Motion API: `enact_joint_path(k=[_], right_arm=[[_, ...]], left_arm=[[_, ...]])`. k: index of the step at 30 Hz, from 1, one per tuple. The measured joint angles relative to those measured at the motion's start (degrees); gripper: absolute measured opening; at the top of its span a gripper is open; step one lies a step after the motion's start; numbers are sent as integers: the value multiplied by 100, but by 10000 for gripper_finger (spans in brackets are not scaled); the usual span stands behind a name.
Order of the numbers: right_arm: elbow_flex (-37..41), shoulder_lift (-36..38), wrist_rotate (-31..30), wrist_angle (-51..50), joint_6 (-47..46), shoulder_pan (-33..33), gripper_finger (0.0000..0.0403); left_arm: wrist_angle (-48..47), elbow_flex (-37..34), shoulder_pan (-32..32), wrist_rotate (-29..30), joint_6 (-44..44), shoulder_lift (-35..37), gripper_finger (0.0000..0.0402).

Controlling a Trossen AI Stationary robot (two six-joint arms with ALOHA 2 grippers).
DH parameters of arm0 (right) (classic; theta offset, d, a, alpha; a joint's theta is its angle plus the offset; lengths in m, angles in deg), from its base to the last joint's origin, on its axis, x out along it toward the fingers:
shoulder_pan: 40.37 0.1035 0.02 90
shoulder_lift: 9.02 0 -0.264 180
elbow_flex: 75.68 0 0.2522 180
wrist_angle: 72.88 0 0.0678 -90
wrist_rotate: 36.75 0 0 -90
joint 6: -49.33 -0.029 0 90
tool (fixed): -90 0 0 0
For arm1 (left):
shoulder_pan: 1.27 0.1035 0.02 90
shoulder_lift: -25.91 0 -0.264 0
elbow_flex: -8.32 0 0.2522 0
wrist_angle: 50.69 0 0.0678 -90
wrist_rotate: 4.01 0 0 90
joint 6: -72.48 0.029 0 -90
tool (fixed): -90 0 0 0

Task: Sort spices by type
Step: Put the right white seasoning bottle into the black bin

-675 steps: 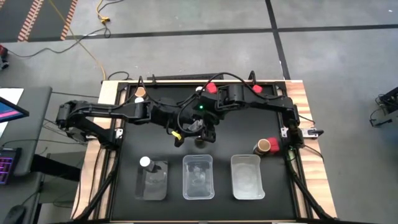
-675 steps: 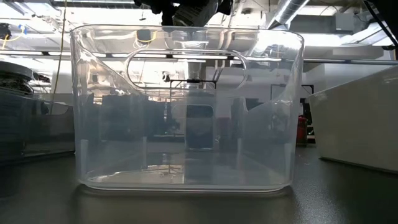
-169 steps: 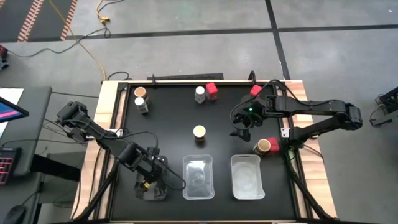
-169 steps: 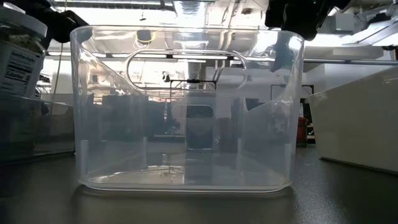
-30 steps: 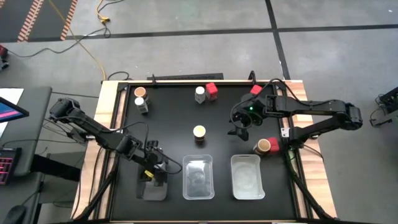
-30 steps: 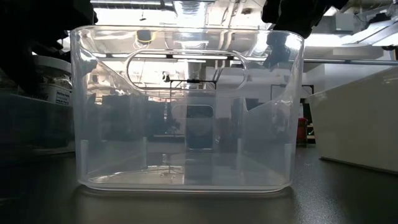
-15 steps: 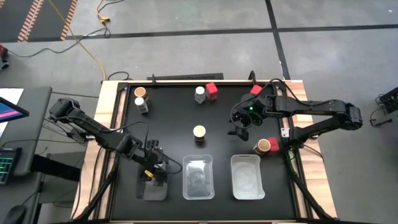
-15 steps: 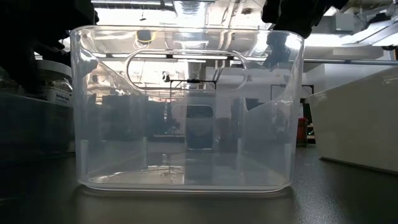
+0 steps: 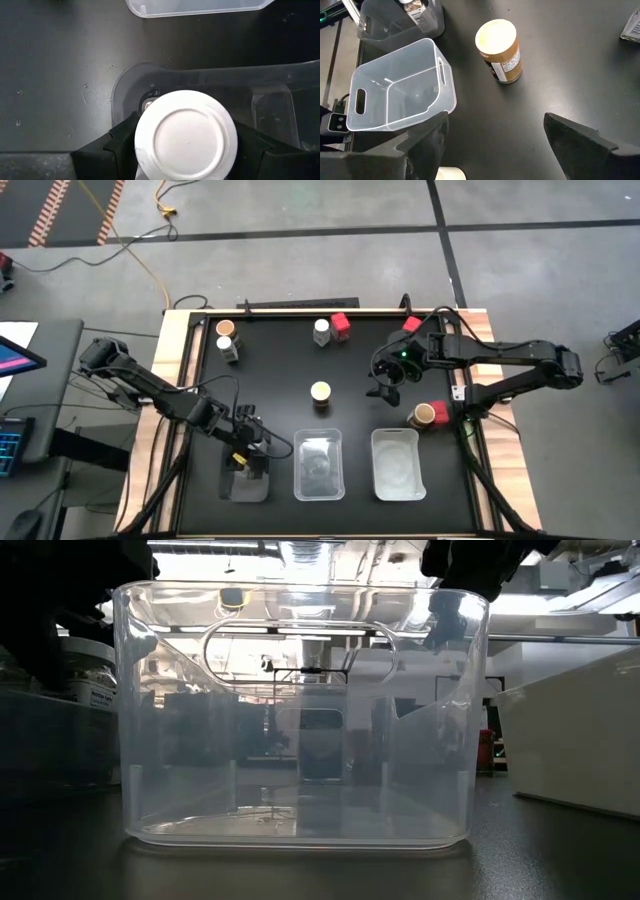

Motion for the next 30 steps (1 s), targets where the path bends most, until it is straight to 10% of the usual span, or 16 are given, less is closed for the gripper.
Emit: enact_joint_path(k=[30], right_arm=[[0, 0, 0, 0, 1, -2, 353]], left_arm=[[4, 0, 68, 2, 42, 0, 260]])
